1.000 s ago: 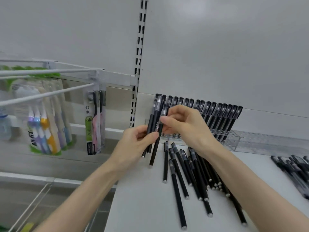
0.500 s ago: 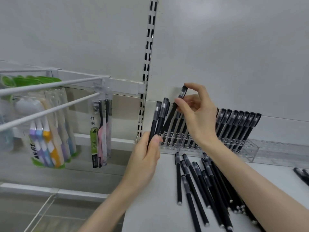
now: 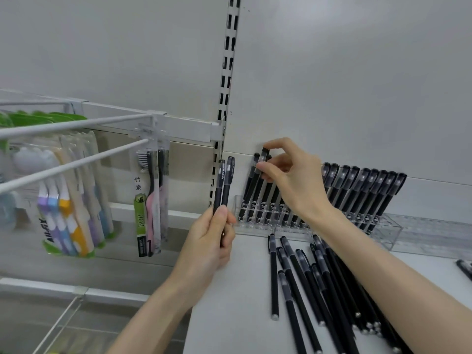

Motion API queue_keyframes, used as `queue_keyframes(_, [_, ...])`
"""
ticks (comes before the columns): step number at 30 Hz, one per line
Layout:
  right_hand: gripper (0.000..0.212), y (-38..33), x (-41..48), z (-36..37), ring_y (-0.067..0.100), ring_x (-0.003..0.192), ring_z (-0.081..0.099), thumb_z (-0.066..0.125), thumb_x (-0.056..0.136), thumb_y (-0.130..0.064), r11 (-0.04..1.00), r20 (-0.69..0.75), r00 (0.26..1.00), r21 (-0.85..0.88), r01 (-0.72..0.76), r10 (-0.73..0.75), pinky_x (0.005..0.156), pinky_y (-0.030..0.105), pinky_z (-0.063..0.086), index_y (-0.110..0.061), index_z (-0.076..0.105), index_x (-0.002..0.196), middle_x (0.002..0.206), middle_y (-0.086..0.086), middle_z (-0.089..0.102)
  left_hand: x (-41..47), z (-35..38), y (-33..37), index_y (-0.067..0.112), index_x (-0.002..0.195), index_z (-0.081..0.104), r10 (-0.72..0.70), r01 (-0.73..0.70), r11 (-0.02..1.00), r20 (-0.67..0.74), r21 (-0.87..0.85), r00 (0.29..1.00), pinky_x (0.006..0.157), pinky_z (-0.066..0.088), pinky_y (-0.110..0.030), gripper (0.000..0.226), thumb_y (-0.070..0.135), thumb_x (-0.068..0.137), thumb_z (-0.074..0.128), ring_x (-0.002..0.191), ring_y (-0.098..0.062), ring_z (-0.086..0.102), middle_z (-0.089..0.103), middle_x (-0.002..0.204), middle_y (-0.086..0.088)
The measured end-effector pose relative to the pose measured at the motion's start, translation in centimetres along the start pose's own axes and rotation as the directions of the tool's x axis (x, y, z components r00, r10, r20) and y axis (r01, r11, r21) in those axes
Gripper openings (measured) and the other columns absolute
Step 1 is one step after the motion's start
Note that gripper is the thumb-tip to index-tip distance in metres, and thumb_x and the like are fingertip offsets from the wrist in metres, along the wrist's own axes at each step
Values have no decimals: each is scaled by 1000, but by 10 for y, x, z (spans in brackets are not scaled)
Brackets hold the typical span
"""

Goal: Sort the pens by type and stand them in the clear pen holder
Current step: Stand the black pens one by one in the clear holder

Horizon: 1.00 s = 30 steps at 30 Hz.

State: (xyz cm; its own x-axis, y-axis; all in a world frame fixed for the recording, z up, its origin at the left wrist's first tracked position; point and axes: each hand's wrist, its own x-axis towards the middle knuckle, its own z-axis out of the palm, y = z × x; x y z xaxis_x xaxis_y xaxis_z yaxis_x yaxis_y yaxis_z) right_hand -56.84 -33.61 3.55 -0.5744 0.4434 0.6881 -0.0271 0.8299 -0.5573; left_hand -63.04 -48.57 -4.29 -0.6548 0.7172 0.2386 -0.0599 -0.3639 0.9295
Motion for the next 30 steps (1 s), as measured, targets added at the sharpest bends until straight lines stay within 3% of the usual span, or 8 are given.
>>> queue_keyframes(6, [20,-4,11,-6,17,66,68,67,88,-10,999,94,996,-51,5,0,75,44,56,-18,63,106,69,5,69,-1,0,-1,10,88,51,24,-24,998,8,59,1000,37,15,-16,27,31,99,38,42,-7,16,24,51,7])
queue_keyframes(17, [19,-7,2,-4,19,67,67,63,90,-11,987,125,992,-161,28,-8,76,43,55,-16,65,108,71,6,69,-1,-1,-1,12,85,50,26,-26,998,7,51,1000,38,12,-16,29,35,97,39,43,-8,12,21,53,5])
queue_keyframes(20, [16,-16,-8,-12,14,65,68,62,91,-17,998,111,992,18,-60,58,71,35,58,-16,65,107,73,4,71,-2,-2,-2,11,86,51,35,-39,996,48,80,998,37,15,-16,30,38,94,41,42,-8,14,22,52,7])
queue_keyframes(23, [22,-24,-22,-18,12,73,71,65,88,-17,948,238,964,264,-178,115,69,23,57,-11,63,110,80,3,73,-5,1,0,10,87,52,52,-67,988,104,142,993,37,16,-17,33,41,88,44,43,-8,16,22,54,4])
queue_keyframes(27, [27,-22,-28,-23,17,70,71,68,84,-5,894,257,957,384,-230,136,67,21,56,-6,61,110,68,1,71,-5,7,2,7,88,52,45,-76,979,159,191,986,37,19,-14,31,36,92,42,41,-7,19,23,54,-1])
queue_keyframes(30, [29,-20,-28,-24,17,72,72,65,86,-4,890,254,957,394,-231,136,70,24,58,-7,62,114,72,1,72,-4,9,-1,7,93,55,46,-82,967,150,241,988,38,24,-14,30,30,99,38,39,-9,30,38,54,-4])
